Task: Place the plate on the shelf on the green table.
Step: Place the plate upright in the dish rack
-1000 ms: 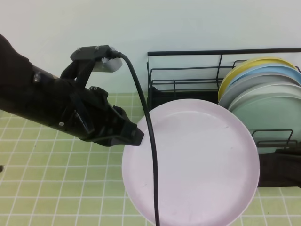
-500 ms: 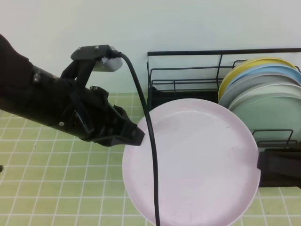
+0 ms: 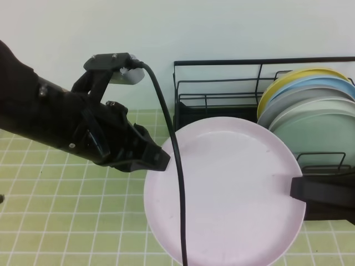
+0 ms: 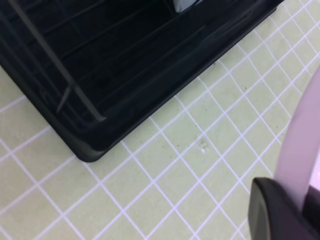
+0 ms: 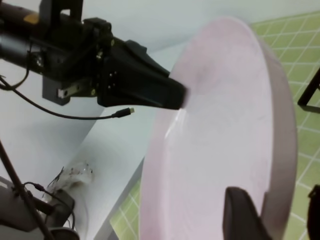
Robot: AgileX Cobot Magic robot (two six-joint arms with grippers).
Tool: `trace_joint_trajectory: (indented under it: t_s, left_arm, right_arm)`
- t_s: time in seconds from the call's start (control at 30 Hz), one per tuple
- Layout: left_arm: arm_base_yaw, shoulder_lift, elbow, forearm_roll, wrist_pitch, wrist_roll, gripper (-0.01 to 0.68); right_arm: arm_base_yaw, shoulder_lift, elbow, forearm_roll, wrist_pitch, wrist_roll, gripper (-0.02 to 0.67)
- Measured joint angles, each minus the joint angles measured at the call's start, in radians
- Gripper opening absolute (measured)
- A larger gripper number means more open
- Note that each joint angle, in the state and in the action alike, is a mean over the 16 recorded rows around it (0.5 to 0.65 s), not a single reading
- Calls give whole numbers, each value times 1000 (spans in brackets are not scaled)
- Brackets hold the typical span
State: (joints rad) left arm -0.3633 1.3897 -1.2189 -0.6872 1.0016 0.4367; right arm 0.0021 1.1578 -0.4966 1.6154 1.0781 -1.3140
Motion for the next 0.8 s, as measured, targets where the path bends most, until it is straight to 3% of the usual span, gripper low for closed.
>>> trace_joint_trajectory:
  t_s: [0.43, 0.8]
  left_arm:
    - [0, 0, -1, -30, 12, 35, 28]
    - [0, -1, -23, -226, 103, 114, 217]
  right_arm:
    - [0, 39, -1, 3, 6, -90, 91]
    - [0, 41, -1, -7, -176, -193, 29]
